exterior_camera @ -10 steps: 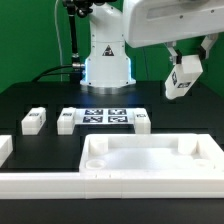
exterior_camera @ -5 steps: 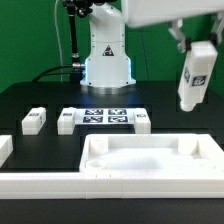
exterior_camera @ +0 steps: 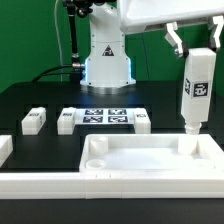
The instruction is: Assemble desk
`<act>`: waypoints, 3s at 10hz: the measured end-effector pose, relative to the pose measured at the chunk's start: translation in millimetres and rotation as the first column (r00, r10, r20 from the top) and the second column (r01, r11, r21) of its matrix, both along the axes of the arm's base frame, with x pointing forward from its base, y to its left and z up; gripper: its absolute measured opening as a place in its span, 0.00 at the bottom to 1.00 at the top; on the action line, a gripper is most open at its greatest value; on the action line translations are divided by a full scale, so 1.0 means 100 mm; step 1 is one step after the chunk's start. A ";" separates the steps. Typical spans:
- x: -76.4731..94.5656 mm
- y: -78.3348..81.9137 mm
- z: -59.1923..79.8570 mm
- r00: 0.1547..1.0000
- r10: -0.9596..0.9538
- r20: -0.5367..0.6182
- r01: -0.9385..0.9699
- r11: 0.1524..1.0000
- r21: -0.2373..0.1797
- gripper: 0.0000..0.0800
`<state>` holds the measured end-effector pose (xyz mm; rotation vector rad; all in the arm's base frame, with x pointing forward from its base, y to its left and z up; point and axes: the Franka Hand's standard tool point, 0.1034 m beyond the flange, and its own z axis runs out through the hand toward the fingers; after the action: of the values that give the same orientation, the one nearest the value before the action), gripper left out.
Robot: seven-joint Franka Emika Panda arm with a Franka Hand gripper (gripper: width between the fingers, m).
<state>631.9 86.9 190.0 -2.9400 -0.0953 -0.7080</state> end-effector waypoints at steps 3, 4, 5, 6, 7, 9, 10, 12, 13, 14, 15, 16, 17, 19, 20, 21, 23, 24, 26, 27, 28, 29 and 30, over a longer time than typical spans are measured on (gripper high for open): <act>-0.04 0.13 -0.19 0.994 0.005 0.108 -0.005 1.000 -0.003 0.36; -0.06 0.16 -0.26 0.995 0.010 0.102 -0.010 1.000 -0.003 0.36; -0.08 0.19 -0.32 0.996 0.015 0.092 -0.015 1.000 -0.003 0.36; -0.09 0.21 -0.35 0.996 0.018 0.087 -0.017 1.000 -0.003 0.36; -0.10 0.21 -0.39 0.996 0.019 0.081 -0.019 1.000 -0.004 0.36; -0.03 0.11 -0.38 0.996 0.018 0.086 -0.017 1.000 -0.012 0.36; 0.00 0.10 -0.36 0.996 0.016 0.088 -0.015 1.000 -0.012 0.36; 0.04 0.12 -0.40 0.996 0.016 0.085 -0.015 1.000 -0.009 0.36; 0.04 0.16 -0.45 0.997 0.021 0.079 -0.021 1.000 -0.007 0.36; 0.03 0.17 -0.47 0.997 0.024 0.077 -0.023 1.000 -0.007 0.36; 0.03 0.17 -0.49 0.996 0.023 0.082 -0.023 1.000 -0.008 0.36; 0.03 0.17 -0.50 0.996 0.022 0.087 -0.022 1.000 -0.008 0.36; 0.04 0.17 -0.50 0.995 0.021 0.094 -0.021 1.000 -0.008 0.36; 0.02 0.19 -0.54 0.991 0.018 0.131 -0.017 1.000 -0.009 0.36; -0.01 0.20 -0.62 0.989 0.008 0.149 -0.006 1.000 -0.011 0.36; -0.01 0.20 -0.62 0.987 0.008 0.162 -0.006 1.000 -0.014 0.36; 0.00 0.19 -0.62 0.983 0.005 0.183 -0.002 1.000 -0.014 0.36; 0.00 0.19 -0.62 0.983 0.004 0.186 -0.002 1.000 -0.014 0.36; 0.01 0.19 -0.62 0.983 0.004 0.186 -0.002 1.000 -0.014 0.46; 0.01 0.19 -0.62 0.983 0.004 0.186 -0.002 1.000 -0.014 0.62; 0.01 0.19 -0.62 0.983 0.004 0.186 -0.002 1.000 -0.014 0.77; 0.01 0.19 -0.62 0.983 0.004 0.186 -0.002 1.000 -0.014 0.77; 0.01 0.19 -0.62 0.983 0.004 0.186 -0.002 1.000 -0.014 0.80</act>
Offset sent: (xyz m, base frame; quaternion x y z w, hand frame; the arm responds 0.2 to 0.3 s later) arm -0.0051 -0.0009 -0.0280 -0.0468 0.0098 -0.0114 0.9988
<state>632.5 105.9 127.6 -2.8793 -0.1214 -0.9837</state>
